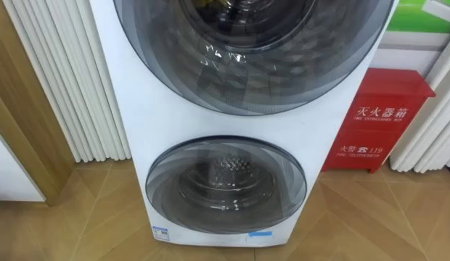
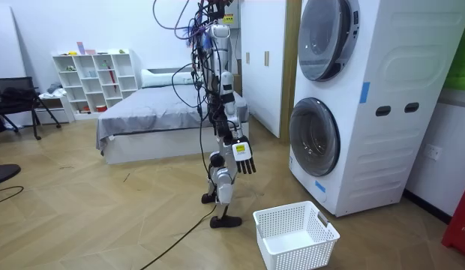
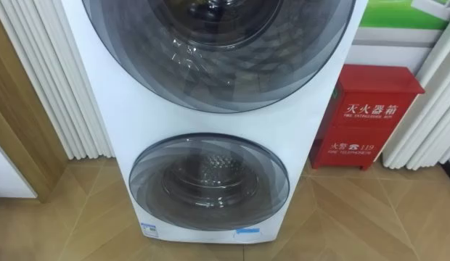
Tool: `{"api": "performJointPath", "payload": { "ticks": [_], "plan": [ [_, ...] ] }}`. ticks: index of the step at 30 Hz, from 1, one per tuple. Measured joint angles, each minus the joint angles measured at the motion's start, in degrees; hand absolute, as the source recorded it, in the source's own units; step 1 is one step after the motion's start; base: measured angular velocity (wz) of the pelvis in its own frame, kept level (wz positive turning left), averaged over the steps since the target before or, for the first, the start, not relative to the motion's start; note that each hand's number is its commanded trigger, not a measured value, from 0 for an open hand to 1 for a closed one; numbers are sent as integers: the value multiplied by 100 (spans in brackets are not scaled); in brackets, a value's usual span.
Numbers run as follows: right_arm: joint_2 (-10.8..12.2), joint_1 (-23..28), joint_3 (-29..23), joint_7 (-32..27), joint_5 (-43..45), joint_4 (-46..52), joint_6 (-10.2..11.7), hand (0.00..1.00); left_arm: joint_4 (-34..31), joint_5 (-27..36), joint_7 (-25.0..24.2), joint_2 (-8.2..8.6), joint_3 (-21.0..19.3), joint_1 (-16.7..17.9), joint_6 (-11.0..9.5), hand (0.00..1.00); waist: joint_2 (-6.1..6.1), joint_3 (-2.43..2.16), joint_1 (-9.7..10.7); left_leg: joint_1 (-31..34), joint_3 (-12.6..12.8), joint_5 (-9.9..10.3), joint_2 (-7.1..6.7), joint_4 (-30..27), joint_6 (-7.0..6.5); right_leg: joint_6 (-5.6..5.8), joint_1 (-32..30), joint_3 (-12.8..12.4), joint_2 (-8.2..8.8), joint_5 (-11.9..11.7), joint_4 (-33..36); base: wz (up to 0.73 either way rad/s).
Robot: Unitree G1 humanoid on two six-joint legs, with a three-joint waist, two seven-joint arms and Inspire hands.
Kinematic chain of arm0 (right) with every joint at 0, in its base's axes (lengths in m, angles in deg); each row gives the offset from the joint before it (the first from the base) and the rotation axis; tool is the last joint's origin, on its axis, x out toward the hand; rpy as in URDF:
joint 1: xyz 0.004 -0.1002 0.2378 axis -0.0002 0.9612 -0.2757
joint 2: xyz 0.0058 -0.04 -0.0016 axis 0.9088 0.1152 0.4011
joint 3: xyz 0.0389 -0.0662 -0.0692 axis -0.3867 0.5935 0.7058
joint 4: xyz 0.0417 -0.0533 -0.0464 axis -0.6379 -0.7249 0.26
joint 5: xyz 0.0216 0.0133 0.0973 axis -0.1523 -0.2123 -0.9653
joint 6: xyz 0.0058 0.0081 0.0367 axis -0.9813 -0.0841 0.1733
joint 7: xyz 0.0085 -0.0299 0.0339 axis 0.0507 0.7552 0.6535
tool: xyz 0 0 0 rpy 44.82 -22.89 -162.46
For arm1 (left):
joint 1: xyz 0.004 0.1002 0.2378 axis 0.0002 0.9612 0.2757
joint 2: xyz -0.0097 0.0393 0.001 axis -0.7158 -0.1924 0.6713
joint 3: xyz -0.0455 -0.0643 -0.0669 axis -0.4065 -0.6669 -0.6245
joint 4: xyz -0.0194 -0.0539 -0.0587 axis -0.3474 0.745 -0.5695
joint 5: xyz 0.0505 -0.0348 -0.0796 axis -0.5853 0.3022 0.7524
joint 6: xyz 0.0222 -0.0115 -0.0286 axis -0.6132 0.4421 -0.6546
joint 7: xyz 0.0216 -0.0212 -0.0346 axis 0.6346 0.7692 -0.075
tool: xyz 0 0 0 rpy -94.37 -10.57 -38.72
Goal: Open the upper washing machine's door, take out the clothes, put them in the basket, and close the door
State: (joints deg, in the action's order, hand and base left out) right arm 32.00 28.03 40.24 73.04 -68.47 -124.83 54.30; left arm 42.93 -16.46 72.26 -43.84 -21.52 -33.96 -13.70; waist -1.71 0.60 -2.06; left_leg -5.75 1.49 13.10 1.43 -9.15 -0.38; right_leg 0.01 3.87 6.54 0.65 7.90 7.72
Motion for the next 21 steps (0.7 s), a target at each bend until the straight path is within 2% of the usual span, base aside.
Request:
{"api": "performJointPath", "payload": {
  "ticks": [17, 21],
  "plan": [
    [-2, -6, 2, 2, -126, 6, -60, 0, -14, 129, -43, 3, 13, -8, 11, 0, 20, -9, 8, 0, 5, 0, 0, -1, 0, 0, -4, -6, 0, 0, 10, 0],
    [-3, -19, -271, 60, -120, 42, -97, 0, -13, 87, -170, -8, -11, -8, 8, 0, 37, -23, 7, 9, 0, 0, -1, -4, -1, 0, -5, 2, 0, 0, 9, 0]
  ]
}}
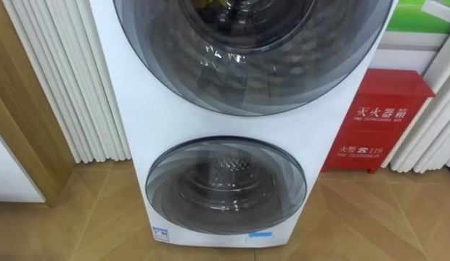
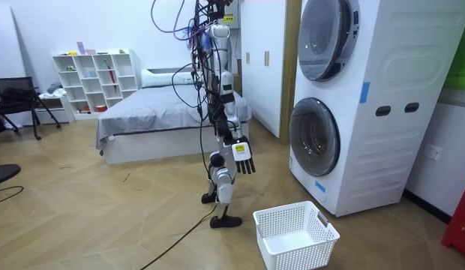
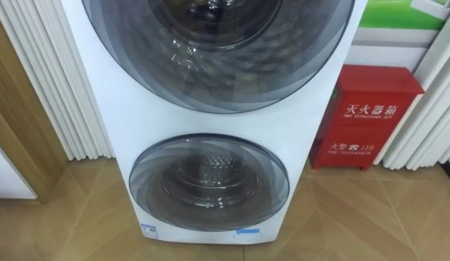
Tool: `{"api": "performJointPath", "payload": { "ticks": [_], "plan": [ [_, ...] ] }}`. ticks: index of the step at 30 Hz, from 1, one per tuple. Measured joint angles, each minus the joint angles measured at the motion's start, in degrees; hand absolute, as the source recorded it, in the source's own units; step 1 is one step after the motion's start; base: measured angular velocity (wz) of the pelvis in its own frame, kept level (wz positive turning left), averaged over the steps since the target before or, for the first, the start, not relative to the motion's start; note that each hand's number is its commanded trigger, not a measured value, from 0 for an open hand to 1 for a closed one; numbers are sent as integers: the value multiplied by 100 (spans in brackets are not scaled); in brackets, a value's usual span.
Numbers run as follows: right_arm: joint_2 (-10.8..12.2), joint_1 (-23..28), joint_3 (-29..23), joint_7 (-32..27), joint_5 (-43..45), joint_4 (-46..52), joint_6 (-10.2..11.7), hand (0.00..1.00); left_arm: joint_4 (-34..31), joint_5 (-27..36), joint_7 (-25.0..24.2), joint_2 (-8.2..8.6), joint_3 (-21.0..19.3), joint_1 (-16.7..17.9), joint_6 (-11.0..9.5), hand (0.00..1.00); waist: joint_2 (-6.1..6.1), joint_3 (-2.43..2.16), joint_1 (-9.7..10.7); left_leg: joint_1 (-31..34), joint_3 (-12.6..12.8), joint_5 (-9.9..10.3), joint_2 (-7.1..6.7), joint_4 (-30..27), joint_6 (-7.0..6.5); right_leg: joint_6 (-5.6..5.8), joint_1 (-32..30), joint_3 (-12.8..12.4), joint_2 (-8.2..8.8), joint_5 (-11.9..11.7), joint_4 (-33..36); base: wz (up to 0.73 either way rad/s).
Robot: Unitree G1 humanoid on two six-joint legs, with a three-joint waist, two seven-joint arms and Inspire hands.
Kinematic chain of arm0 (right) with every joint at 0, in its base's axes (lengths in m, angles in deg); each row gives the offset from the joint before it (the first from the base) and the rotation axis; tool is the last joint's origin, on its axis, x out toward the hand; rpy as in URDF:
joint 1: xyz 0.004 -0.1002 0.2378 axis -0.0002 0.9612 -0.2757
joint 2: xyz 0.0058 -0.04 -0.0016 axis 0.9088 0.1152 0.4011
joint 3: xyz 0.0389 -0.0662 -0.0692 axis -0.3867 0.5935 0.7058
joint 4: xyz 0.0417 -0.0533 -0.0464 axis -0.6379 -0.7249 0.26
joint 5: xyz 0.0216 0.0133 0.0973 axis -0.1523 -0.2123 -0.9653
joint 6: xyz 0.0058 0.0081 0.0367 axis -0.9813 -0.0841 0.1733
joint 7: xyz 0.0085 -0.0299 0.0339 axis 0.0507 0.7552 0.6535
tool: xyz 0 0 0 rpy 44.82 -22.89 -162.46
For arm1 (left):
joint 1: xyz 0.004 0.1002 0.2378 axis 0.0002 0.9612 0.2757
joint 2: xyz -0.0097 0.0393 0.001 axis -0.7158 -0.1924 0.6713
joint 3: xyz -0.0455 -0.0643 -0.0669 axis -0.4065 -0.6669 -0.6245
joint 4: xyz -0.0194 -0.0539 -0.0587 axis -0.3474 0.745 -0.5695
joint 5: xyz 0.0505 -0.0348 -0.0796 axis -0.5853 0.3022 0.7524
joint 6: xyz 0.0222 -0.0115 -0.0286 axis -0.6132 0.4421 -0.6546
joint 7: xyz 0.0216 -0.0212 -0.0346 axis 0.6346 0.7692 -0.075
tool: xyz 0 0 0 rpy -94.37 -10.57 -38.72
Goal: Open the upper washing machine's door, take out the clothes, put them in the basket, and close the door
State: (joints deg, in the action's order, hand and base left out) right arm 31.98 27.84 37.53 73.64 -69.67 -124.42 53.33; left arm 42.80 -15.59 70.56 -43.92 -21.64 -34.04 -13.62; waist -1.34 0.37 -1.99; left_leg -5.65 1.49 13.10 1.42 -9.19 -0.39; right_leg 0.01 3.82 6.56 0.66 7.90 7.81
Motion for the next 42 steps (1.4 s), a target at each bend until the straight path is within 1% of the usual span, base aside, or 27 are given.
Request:
{"api": "performJointPath", "payload": {
  "ticks": [2, 3, 6, 8, 10, 11, 12, 13, 14, 16, 17, 18, 20, 23, 25, 27, 29, 30, 32, 33, 34, 36, 38, 40, 42],
  "plan": [
    [-7, -27, -238, 0, -30, 256, -55, 0, -37, -8, -119, -5, -2, -3, 1, 0, -1, -13, 10, -1, -1, 0, 0, -4, 0, 0, -1, 1, 2, 0, -2, 0],
    [-10, -44, -278, -20, -48, 342, -57, 0, -37, -9, -153, -6, -2, -7, 2, 0, 4, -16, 9, -2, 0, -1, -1, -8, 0, 0, 1, 1, 4, 0, 0, 0],
    [-27, -290, -439, -117, -182, 690, -43, 0, -36, -10, -245, -14, -2, -25, 1, 0, 17, -17, 14, -15, 1, -2, -6, -40, -2, 0, 28, 0, 11, 0, 5, 0],
    [-44, -610, -656, -145, -256, 767, -30, 0, -33, -105, -320, -41, -2, -29, 3, 0, 12, -10, 12, -31, -1, -3, -10, -43, -3, 0, 38, 3, 15, 0, 10, 0],
    [-78, -794, -769, -211, -396, 950, -42, 0, -35, -159, -383, -64, -9, -8, 3, 0, 1, 0, 1, -60, -1, -3, -11, -43, -4, 0, 42, -8, 15, 0, 23, 0],
    [-118, -894, -890, -261, -493, 1143, -44, 0, -62, -161, -418, -73, -24, 42, 8, 0, -61, 33, 10, -51, -8, -3, -16, -45, -4, 4, 49, -7, 22, 3, 21, 0],
    [-128, -945, -988, -284, -510, 1274, -46, 0, -132, -161, -433, -75, -38, 42, 25, 0, -14, 8, 23, -46, -14, -4, -19, -51, -5, 6, 48, -1, 25, 4, 20, 0],
    [-153, -1048, -1162, -363, -563, 1553, -44, 0, -199, -158, -457, -87, -59, 64, 39, 0, -58, 35, 41, -30, -14, -6, -25, -56, -9, 10, 41, 5, 31, 7, 10, 0],
    [-205, -1179, -1281, -419, -653, 1760, -44, 0, -214, -158, -494, -95, -128, 56, 62, 0, -70, 32, 25, -8, -7, -7, -25, -61, -11, 9, 13, -2, 30, 7, 13, 0],
    [-323, -1307, -1306, -524, -681, 2180, -43, 0, -241, -167, -522, -128, -135, 51, 111, 0, -101, 32, 10, -8, -2, -8, -25, -62, -11, 8, -9, -9, 29, 6, 21, 0],
    [-396, -1453, -1340, -547, -697, 2326, -35, 0, -240, -167, -557, -163, -131, 68, 168, 0, -111, 26, 19, 2, -3, -8, -25, -62, -11, 8, -2, -9, 28, 6, 21, 0],
    [-445, -1550, -1364, -550, -731, 2333, -38, 0, -247, -176, -577, -179, -132, 79, 207, 0, -117, 20, 21, 3, -4, -8, -25, -62, -11, 8, 3, -8, 29, 6, 23, 0],
    [-705, -1828, -1391, -587, -931, 2437, -45, 0, -326, -375, -692, -226, -148, 57, 295, 0, -138, 7, 7, -1, -5, -9, -23, -61, -11, 8, -3, 10, 30, 6, 34, 5],
    [-918, -2118, -1397, -633, -887, 2550, -48, 0, -347, -535, -792, -229, -296, 50, 409, 0, -135, 1, -15, -15, -3, -9, -13, -57, -10, 8, -8, 4, 24, 6, 86, 0],
    [-967, -2288, -1395, -692, -905, 2654, -65, 0, -364, -528, -790, -232, -314, 52, 479, 0, -147, -4, -21, -12, -3, -9, -13, -56, -10, 8, -12, 4, 24, 6, 87, 0],
    [-1000, -2480, -1382, -753, -905, 2780, -123, 0, -377, -535, -792, -255, -309, 46, 505, 0, -170, -18, -15, -5, -7, -9, -12, -56, -10, 8, -37, 5, 24, 6, 98, 0],
    [-1048, -2760, -1338, -784, -923, 2889, -166, 0, -444, -539, -797, -336, -250, 40, 589, 0, -226, -22, -14, 1, -18, -10, -7, -56, -10, 7, -49, 37, 23, 5, 100, 2],
    [-1069, -2822, -1326, -797, -918, 2911, -168, 0, -450, -541, -800, -354, -244, 36, 605, 0, -240, -26, -3, 2, -21, -10, -6, -55, -10, 6, -45, 51, 25, 5, 99, 8],
    [-1176, -3113, -1324, -850, -953, 3001, -173, 0, -452, -631, -827, -412, -247, 67, 621, 0, -272, -28, -17, -3, -29, -10, -6, -54, -11, 6, -30, 87, 33, 4, 98, 7],
    [-1214, -3196, -1325, -869, -965, 3008, -171, 0, -451, -671, -826, -432, -249, 75, 632, 0, -276, -27, -19, -5, -37, -10, -5, -57, -11, 5, -18, 102, 34, 4, 94, 11],
    [-1303, -3314, -1327, -894, -1040, 3006, -170, 0, -446, -696, -825, -468, -252, 78, 679, 0, -285, -32, -17, -8, -65, -10, -5, -70, -11, 4, 5, 155, 39, 4, 93, 12],
    [-1491, -3523, -1326, -894, -1297, 3007, -170, 0, -455, -721, -824, -489, -255, 56, 716, 0, -280, -30, -83, 0, -58, -10, -6, -100, -11, 4, 9, 161, 41, 3, 96, 4],
    [-1598, -3633, -1325, -894, -1431, 3008, -170, 0, -454, -721, -828, -486, -253, 58, 730, 0, -275, -26, -153, 6, -46, -10, -5, -108, -11, 4, 3, 168, 40, 3, 99, -3],
    [-1664, -3754, -1324, -891, -1424, 3008, -170, 0, -458, -748, -828, -480, -254, 64, 730, 0, -272, -25, -186, 11, -40, -10, -4, -114, -11, 3, 0, 170, 38, 3, 100, -2],
    [-1664, -3888, -1307, -879, -1339, 3009, -169, 0, -463, -793, -829, -479, -247, 73, 737, 0, -272, -25, -191, 16, -40, -10, -4, -127, -10, 2, 2, 169, 36, 2, 102, 0]
  ]
}}
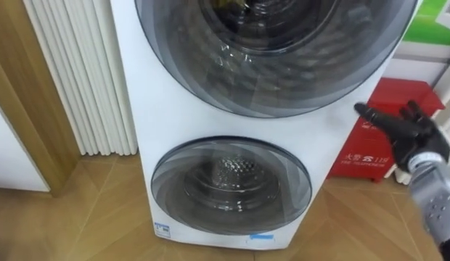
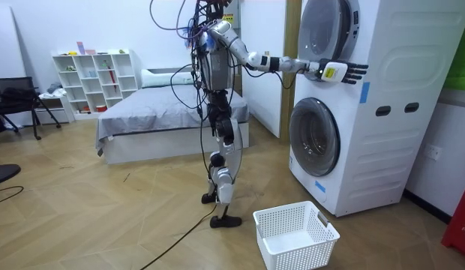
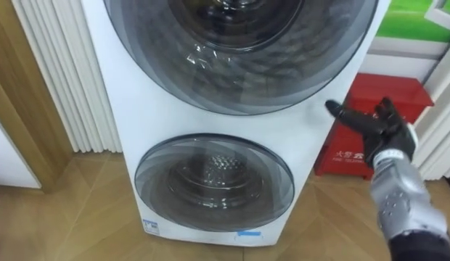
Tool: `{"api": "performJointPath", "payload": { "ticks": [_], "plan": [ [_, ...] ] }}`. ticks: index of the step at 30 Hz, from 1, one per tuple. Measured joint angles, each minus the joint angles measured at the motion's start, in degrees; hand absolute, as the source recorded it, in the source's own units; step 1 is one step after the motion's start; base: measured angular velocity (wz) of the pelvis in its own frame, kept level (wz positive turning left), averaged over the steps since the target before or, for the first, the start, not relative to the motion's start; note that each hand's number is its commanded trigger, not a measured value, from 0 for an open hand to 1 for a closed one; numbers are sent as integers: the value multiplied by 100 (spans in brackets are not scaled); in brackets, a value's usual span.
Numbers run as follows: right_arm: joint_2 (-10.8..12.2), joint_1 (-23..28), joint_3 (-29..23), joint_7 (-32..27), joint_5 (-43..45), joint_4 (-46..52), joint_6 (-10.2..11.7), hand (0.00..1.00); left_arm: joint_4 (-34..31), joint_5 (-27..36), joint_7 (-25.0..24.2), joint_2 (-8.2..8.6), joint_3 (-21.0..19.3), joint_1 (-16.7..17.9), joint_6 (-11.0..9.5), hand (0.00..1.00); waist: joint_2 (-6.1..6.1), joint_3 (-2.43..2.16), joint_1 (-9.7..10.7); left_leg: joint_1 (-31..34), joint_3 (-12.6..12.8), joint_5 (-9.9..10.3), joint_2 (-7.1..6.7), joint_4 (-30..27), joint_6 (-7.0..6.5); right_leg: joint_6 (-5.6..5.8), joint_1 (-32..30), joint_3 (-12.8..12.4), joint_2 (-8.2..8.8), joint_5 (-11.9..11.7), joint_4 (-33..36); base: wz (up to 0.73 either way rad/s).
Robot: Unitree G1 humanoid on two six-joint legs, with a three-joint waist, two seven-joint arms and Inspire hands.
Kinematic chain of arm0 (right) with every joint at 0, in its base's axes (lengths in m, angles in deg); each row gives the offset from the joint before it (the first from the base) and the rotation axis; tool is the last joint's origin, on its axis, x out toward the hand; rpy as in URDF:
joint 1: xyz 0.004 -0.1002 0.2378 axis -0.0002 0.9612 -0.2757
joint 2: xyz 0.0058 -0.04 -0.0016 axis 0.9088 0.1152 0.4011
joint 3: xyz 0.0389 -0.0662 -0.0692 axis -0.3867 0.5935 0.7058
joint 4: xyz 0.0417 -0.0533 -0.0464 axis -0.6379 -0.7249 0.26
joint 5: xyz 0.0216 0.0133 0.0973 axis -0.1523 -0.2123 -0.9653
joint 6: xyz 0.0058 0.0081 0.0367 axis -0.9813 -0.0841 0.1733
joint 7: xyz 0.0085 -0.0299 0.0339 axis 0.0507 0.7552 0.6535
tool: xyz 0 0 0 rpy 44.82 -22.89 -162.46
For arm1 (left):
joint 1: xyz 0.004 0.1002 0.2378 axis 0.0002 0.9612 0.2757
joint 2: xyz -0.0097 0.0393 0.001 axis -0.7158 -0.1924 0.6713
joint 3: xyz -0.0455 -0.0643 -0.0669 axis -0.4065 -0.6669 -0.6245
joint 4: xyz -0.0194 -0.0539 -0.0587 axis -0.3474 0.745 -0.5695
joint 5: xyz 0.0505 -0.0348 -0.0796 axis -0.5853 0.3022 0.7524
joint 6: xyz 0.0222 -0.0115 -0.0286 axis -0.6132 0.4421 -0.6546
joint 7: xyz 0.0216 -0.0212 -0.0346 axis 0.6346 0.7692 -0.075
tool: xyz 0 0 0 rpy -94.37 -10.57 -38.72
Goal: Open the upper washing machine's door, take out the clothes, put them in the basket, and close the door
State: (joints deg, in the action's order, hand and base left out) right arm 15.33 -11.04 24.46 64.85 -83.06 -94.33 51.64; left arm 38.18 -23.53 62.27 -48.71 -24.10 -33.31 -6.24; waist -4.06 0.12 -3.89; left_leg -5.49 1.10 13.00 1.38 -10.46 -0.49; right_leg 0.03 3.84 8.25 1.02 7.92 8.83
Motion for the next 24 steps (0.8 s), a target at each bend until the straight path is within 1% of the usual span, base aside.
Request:
{"api": "performJointPath", "payload": {
  "ticks": [3, 5, 7, 9, 11, 12, 13, 14, 17, 19, 24],
  "plan": [
    [-10, -148, 154, 0, 45, 44, -4, 0, -31, -12, -32, -7, 0, -24, 77, 0, -3, -2, 17, 55, 7, 1, 0, -4, 1, -2, -27, 1, 2, -1, 8, 0],
    [-10, -151, 171, 2, 216, 283, -21, 0, -29, -183, -94, -23, -7, -31, 123, 0, -6, -6, -15, 108, 20, -1, 4, -10, 2, -5, -122, -1, 4, -1, 94, -4],
    [-14, -152, 206, 1, 251, 543, -27, 0, -29, -250, -99, -23, -3, -36, 123, 0, -9, -9, -49, 113, 34, -1, 4, -19, 2, -9, -138, -1, 6, 1, 108, -3],
    [-34, -155, 336, -4, 232, 854, -26, 0, -27, -257, -94, -30, 38, -32, 122, 0, -27, -18, -65, 130, 32, -2, 3, -30, 1, -9, -158, 3, 9, 1, 108, 0],
    [-48, -180, 522, -8, 220, 1234, -41, 0, -31, -258, -83, -53, 161, -19, 125, 0, -63, -41, -96, 129, 26, -3, 3, -38, 1, -9, -166, 11, 9, 1, 110, 0],
    [-49, -211, 588, -7, 220, 1315, -53, 0, -32, -258, -79, -53, 175, -19, 128, 0, -70, -44, -96, 129, 23, -3, 4, -38, 1, -9, -165, 15, 9, 1, 109, 0],
    [-47, -236, 723, -139, 218, 1458, -173, 0, -33, -256, -62, -58, 209, -19, 144, 0, -93, -54, -91, 127, 18, -3, 4, -38, 1, -9, -165, 41, 12, 1, 109, 0],
    [-55, -230, 732, -172, 223, 1478, -226, 0, -34, -256, -52, -60, 213, -19, 172, 0, -126, -52, -84, 128, 19, -3, 2, -38, 1, -9, -165, 80, 20, 1, 107, 0],
    [-82, -238, 773, -191, 176, 1556, -257, 0, -51, -256, -38, -74, 264, -29, 225, 0, -169, -43, -73, 133, 23, -3, 0, -40, -1, -13, -165, 135, 38, -1, 104, 0],
    [-88, -238, 785, -191, 126, 1558, -257, 0, -108, -257, -37, -80, 267, -30, 256, 0, -183, -35, -74, 138, 26, -3, 1, -39, -1, -13, -174, 131, 36, -1, 104, 0],
    [-185, -238, 839, -179, -51, 1564, -279, 0, -248, -263, -43, -83, 267, -44, 349, 0, -194, -39, -90, 174, 34, -3, 1, -39, -1, -14, -187, 129, 35, -2, 103, 0]
  ]
}}
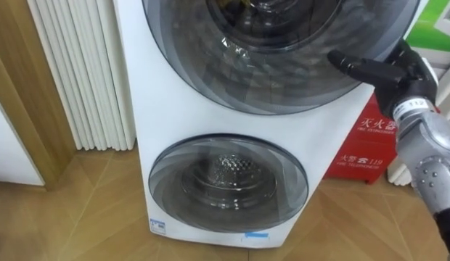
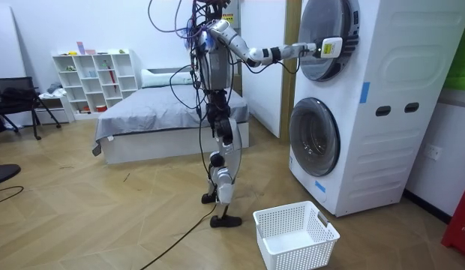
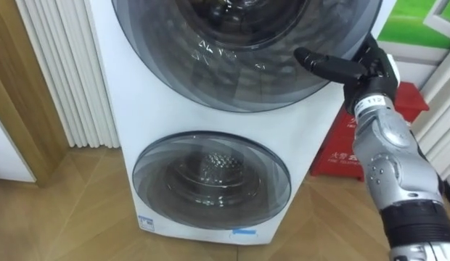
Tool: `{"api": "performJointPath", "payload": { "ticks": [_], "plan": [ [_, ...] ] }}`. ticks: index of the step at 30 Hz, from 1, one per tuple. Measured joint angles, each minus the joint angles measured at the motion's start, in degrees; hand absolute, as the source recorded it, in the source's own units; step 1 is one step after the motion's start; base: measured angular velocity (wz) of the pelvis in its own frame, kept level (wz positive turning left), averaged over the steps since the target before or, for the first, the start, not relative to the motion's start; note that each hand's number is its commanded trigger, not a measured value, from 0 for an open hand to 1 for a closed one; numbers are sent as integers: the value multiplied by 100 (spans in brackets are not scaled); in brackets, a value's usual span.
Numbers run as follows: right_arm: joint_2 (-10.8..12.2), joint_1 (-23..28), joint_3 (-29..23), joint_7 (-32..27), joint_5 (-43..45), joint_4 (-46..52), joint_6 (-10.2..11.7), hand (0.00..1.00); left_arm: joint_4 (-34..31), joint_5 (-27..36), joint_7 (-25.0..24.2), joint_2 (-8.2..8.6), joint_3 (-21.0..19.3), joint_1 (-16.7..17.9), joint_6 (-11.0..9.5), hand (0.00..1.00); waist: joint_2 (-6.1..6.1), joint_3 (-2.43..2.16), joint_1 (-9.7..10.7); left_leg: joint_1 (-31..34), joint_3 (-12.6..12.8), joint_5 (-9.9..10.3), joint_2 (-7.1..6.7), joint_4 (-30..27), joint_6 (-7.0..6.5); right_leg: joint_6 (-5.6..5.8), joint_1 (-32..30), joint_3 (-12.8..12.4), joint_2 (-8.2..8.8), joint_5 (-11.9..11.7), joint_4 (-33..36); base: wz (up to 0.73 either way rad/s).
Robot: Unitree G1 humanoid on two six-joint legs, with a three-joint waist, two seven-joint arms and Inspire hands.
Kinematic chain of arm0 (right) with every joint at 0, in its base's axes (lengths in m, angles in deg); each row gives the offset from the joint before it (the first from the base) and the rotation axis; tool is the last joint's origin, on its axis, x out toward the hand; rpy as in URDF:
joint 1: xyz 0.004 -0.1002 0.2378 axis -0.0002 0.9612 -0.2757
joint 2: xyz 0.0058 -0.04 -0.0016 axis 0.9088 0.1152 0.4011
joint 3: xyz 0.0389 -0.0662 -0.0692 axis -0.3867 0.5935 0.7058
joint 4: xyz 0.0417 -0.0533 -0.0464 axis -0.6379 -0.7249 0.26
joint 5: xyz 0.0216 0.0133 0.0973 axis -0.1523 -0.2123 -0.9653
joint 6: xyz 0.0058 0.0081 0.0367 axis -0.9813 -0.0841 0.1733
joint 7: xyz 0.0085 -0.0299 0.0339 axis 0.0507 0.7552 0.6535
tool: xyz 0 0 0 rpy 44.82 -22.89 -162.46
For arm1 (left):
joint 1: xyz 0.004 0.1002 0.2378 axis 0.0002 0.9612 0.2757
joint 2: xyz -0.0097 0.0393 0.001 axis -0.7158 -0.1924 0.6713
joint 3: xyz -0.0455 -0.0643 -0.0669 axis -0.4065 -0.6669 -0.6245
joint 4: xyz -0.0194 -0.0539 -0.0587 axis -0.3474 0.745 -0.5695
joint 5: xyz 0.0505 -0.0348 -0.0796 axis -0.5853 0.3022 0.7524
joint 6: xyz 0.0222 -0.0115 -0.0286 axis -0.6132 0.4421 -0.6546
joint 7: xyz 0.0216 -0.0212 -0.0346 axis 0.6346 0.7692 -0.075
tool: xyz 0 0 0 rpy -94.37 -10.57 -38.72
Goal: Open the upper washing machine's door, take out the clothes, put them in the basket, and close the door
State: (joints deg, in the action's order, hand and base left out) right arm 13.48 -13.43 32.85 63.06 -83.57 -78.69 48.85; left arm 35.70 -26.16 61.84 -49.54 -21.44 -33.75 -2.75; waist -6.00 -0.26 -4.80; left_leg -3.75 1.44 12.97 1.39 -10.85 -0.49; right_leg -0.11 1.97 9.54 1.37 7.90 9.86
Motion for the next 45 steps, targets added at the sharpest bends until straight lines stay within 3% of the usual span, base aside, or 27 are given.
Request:
{"api": "performJointPath", "payload": {
  "ticks": [12, 25, 28, 30, 32, 34, 36, 40, 45],
  "plan": [
    [-1, -119, 88, -85, -173, -91, -27, 0, -163, -229, 53, -12, 113, 34, 29, 0, 16, 11, -40, 2, 9, -5, 5, -7, 2, -13, -4, 0, -5, -8, -2, 0],
    [12, -48, 312, -577, 96, 192, -14, 0, 175, -229, 122, -43, 162, 98, 77, 0, -15, 43, -257, 26, 126, -32, 90, 22, 60, -84, -102, -7, -79, -51, 8, -5],
    [23, 409, 303, -621, 123, 869, 10, 0, 136, -231, 125, -42, 233, 141, 77, 0, -6, 43, -260, 7, 173, -32, 109, 65, 70, -90, -118, -17, -99, -55, -5, -10],
    [143, 791, 322, -613, 298, 1290, 190, 0, 125, -225, 138, -44, 240, 97, 82, 0, 17, 47, -258, -32, 232, -28, 121, 64, 76, -100, -110, -86, -122, -61, -15, -18],
    [416, 1391, 341, -532, 499, 1759, 506, 0, 135, -201, 164, -65, 373, -10, 67, 0, 68, 71, -248, -96, 251, -28, 131, 64, 76, -104, -52, -90, -129, -64, -25, -11],
    [538, 1810, 447, -405, 497, 2046, 636, 0, 132, -152, 213, -64, 540, -97, -18, 0, 94, 64, -211, -114, 298, -28, 134, 74, 76, -104, -51, -107, -128, -64, -26, -7],
    [582, 2084, 618, -151, 508, 2115, 630, 0, 110, -151, 228, -59, 634, -160, -96, 0, 153, 74, -173, -153, 322, -28, 136, 131, 76, -105, -61, -153, -137, -64, -25, -10],
    [668, 2824, 904, 422, 520, 2487, 347, 0, 40, -12, 272, -44, 619, -258, -342, 0, 272, 40, -145, -147, 313, -27, 131, 170, 77, -105, -76, -137, -133, -67, -6, 3],
    [665, 3391, 976, 952, 516, 2896, 347, 0, 63, 433, 327, -15, 615, -187, -417, 0, 317, 24, -136, -149, 313, -27, 131, 168, 77, -105, -74, -133, -135, -67, -4, 1]
  ]
}}
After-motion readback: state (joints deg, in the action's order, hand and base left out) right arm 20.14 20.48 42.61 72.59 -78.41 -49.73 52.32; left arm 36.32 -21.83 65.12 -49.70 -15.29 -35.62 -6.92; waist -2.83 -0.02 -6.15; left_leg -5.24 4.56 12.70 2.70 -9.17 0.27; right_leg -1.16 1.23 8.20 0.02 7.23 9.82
